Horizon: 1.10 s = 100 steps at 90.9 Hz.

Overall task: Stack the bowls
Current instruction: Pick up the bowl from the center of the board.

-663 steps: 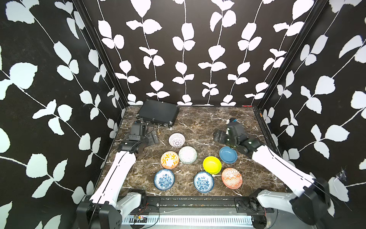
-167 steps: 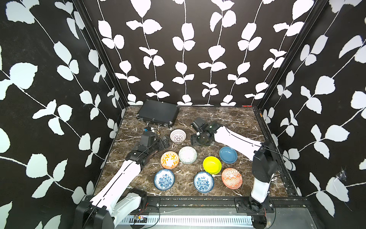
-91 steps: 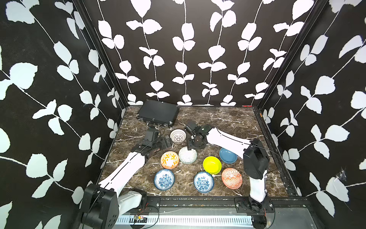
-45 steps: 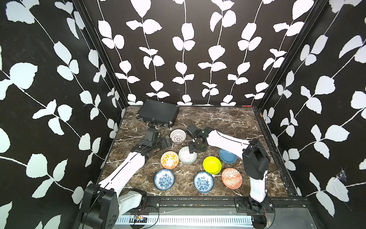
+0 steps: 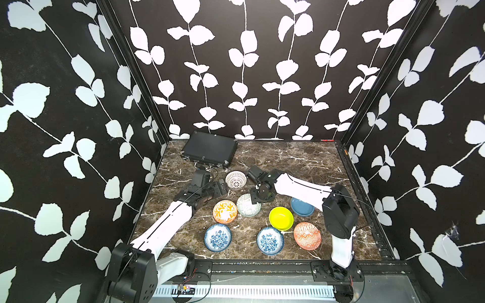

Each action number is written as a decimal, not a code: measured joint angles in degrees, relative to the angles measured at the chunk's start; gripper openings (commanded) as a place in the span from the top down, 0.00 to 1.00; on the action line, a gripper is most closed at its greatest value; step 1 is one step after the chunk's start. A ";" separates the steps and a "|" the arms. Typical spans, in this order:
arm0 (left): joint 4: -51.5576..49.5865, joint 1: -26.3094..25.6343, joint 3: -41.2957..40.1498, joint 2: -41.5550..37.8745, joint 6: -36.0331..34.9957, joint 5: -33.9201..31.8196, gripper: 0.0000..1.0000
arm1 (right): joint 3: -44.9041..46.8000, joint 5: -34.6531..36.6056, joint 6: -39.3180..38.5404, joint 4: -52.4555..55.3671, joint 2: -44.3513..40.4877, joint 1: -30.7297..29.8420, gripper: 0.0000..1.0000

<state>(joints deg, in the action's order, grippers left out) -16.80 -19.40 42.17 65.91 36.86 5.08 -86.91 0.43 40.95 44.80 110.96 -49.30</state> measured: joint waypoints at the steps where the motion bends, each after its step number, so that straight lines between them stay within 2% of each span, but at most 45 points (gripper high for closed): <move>1: 0.02 0.00 0.00 0.00 0.00 0.00 0.01 | 0.02 0.00 0.00 0.00 -0.02 0.00 0.43; 42: 0.00 0.00 0.00 0.00 0.00 -0.02 0.02 | 0.52 0.26 0.39 -0.42 -0.02 -0.09 0.48; 56: 0.00 0.00 0.00 0.00 -0.02 -0.02 0.01 | 0.55 0.42 0.57 -0.42 0.02 -0.11 0.58; 82: 0.00 0.00 0.00 0.00 -0.02 -0.02 0.01 | 0.61 0.63 0.66 -0.57 1.03 -0.11 0.60; 93: 0.02 0.00 0.00 0.00 -0.02 -0.04 0.01 | 0.61 0.61 0.61 -0.98 1.62 -0.11 0.70; 100: 0.02 0.00 0.00 0.00 -0.02 -0.07 0.01 | 0.63 0.59 0.63 -1.20 1.92 -0.11 0.71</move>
<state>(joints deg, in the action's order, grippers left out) -16.78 -19.40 42.17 65.91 36.84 5.02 -86.28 1.02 41.58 43.59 112.88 -49.41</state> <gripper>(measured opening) 0.987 0.298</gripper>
